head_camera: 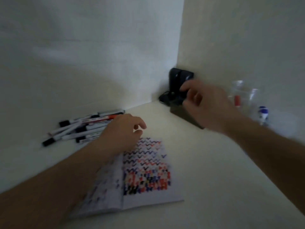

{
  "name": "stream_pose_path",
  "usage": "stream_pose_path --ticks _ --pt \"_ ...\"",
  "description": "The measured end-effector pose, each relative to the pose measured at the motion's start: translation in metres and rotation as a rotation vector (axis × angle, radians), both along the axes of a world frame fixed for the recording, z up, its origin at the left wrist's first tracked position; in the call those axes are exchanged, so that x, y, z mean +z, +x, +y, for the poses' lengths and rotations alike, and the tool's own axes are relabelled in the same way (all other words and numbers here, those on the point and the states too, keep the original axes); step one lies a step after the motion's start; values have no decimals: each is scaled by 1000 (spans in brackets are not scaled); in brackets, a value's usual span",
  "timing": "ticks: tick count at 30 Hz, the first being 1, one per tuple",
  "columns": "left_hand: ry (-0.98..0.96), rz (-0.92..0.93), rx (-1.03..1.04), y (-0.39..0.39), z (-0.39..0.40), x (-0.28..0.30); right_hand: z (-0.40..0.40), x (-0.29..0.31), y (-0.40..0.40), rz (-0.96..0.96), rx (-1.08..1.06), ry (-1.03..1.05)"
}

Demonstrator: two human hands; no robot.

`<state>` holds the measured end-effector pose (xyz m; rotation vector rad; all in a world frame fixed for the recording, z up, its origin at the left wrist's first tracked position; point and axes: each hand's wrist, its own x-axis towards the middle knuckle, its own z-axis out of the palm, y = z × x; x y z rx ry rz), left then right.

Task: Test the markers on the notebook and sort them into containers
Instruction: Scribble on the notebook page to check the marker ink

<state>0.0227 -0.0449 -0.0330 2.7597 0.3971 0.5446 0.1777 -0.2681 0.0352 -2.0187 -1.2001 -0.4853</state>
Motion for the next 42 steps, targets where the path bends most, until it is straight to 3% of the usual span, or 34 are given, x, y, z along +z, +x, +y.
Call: stream_pose_path --ticks 2,5,9,16,23,26,29,34,37,38,40,42 --pt "28 11 88 -22 26 -3 24 -31 -36 15 159 -199" --pt "87 66 137 -45 49 -11 51 -64 -63 107 204 -378" --pt "103 131 137 -52 57 -28 69 -92 -66 236 189 -332" --pt "110 31 256 -45 64 -37 69 -109 -63 237 159 -288" --pt "286 102 325 -38 68 -45 68 -107 -63 277 186 -258" --pt "469 93 342 -39 65 -44 68 -107 -65 257 187 -253" --pt "584 -55 269 -43 53 -35 67 -105 -69 145 180 -193" --pt "550 -239 -30 -46 11 -7 73 -97 -80 -174 144 -164" --pt "348 -426 -180 -53 -13 -1 73 -97 -77 -217 177 -71" --pt "195 -454 -185 -57 -21 0 71 -96 -77 -97 200 -7" --pt "-78 -434 -149 -62 -33 -2 68 -90 -79 458 284 127" --pt "-139 -285 -110 -59 -36 -9 63 -81 -80 1003 422 243"
